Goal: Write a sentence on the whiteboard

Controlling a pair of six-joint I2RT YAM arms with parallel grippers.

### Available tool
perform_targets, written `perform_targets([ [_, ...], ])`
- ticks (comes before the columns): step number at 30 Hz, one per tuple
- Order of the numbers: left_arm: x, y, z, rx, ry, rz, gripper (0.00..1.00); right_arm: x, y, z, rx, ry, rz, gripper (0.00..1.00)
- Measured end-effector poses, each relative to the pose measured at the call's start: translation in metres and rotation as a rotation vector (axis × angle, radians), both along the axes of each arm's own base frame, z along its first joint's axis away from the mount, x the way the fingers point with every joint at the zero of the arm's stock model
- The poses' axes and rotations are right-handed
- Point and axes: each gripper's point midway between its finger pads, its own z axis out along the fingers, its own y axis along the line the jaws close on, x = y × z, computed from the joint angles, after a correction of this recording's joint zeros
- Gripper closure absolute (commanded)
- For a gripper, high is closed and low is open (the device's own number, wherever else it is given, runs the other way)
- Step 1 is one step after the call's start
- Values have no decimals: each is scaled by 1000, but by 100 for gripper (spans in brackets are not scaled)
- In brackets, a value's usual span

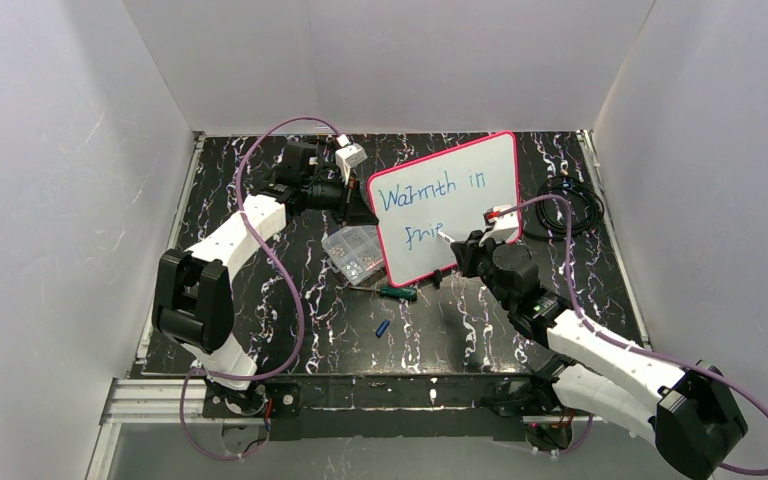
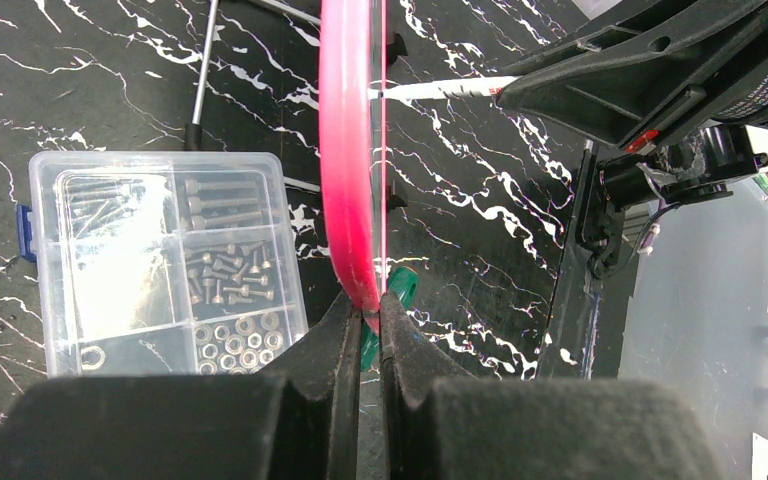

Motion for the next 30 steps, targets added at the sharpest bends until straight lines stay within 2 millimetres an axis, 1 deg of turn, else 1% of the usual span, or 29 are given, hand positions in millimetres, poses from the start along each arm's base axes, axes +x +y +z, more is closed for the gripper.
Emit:
perform_targets([
  [10, -1, 0, 0, -2, 1, -3, 100, 2, -10, -2, -20, 4, -51, 99],
  [17, -1, 0, 0, -3, 1, -4, 100, 1, -19, 9, -12, -26, -84, 99],
  [25, -1, 0, 1, -3, 1, -4, 100, 5, -18, 7, -40, -25, -84, 99],
  [30, -1, 0, 1, -3, 1, -4, 100, 10, -13, 15, -35, -42, -78, 99],
])
